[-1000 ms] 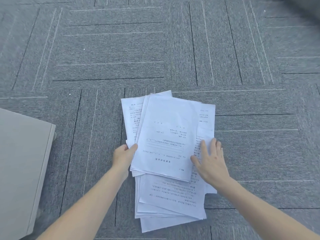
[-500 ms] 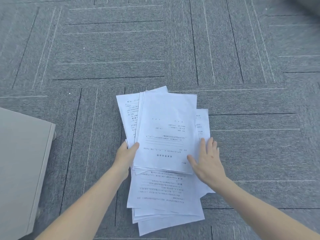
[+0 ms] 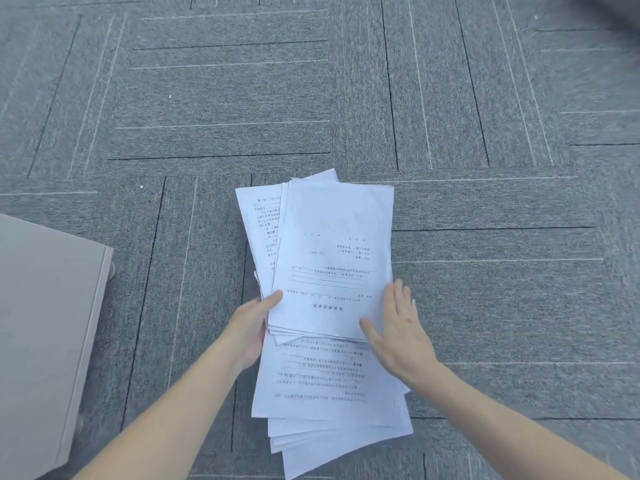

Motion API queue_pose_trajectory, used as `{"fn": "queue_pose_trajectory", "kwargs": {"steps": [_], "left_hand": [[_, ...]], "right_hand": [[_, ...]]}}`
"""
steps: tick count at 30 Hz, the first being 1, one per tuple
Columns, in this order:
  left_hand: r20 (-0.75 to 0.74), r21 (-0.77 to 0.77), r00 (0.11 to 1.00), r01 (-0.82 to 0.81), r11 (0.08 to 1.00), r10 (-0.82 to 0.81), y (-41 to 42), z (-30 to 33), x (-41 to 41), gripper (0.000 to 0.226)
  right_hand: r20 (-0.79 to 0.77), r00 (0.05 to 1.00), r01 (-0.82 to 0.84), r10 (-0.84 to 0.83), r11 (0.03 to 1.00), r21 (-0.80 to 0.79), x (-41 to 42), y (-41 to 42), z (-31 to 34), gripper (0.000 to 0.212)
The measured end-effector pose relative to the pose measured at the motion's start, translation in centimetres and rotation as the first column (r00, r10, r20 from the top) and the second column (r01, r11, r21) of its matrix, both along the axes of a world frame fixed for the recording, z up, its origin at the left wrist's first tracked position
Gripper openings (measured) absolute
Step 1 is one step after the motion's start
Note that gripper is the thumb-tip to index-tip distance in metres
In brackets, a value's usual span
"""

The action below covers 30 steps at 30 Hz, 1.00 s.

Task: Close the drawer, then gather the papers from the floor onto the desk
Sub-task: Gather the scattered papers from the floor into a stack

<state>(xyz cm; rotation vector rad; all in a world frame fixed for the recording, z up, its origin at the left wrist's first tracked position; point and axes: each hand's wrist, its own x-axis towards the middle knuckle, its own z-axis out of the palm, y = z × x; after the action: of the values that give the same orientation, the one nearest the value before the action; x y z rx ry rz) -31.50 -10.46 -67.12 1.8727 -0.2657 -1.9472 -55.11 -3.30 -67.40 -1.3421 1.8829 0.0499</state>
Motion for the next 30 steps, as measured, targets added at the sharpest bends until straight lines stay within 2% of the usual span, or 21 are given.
{"fn": "queue_pose_trajectory", "kwargs": {"steps": [2, 7, 12, 14, 16, 18, 21, 25, 30], "left_hand": [[-0.042, 0.068, 0.997, 0.060, 0.996, -0.058, 0.2, 0.3, -0.4, 0.030], [-0.061, 0.077, 0.985, 0.165, 0.983, -0.161, 0.5, 0.2, -0.7, 0.032], [-0.104, 0.040, 0.974, 0.205, 0.978, -0.200, 1.0, 0.3, -0.3, 0.036], [-0.152, 0.036, 0.971, 0.190, 0.981, -0.182, 0.9, 0.7, -0.3, 0.038], [-0.172, 0.030, 0.972, 0.168, 0.985, -0.160, 0.8, 1.2, -0.3, 0.041], [-0.216, 0.025, 0.966, 0.148, 0.989, -0.139, 0.6, 1.9, -0.2, 0.045], [-0.230, -0.006, 0.960, 0.166, 0.986, -0.163, -0.1, 3.6, -0.1, 0.040], [-0.145, -0.081, 0.959, 0.234, 0.969, -0.244, -1.5, 8.2, 0.1, 0.034], [-0.017, -0.189, 0.979, 0.195, 0.962, -0.201, -4.0, 16.6, 0.4, 0.033]], "right_hand": [[0.078, 0.997, 0.002, -0.002, 1.000, 0.001, 0.8, 0.4, 0.1, 0.081], [0.258, 0.944, 0.223, -0.207, 0.974, -0.033, 0.7, 0.0, 0.5, 0.071], [0.257, 0.871, 0.449, -0.419, 0.891, -0.065, -1.2, -0.9, 1.5, 0.041], [0.314, 0.801, 0.530, -0.509, 0.848, 0.021, -1.8, -1.5, 2.4, 0.027], [0.354, 0.732, 0.574, -0.582, 0.807, 0.139, -2.2, -2.0, 2.9, 0.028], [0.368, 0.689, 0.577, -0.625, 0.780, 0.245, -2.3, -2.4, 3.1, 0.022], [0.414, 0.614, 0.567, -0.672, 0.740, 0.362, -2.5, -3.0, 4.2, 0.017], [0.513, 0.578, 0.534, -0.634, 0.770, 0.350, -2.4, -4.1, 7.8, 0.026], [0.596, 0.667, 0.464, -0.447, 0.875, 0.136, -1.2, -7.2, 16.3, 0.038]]}}
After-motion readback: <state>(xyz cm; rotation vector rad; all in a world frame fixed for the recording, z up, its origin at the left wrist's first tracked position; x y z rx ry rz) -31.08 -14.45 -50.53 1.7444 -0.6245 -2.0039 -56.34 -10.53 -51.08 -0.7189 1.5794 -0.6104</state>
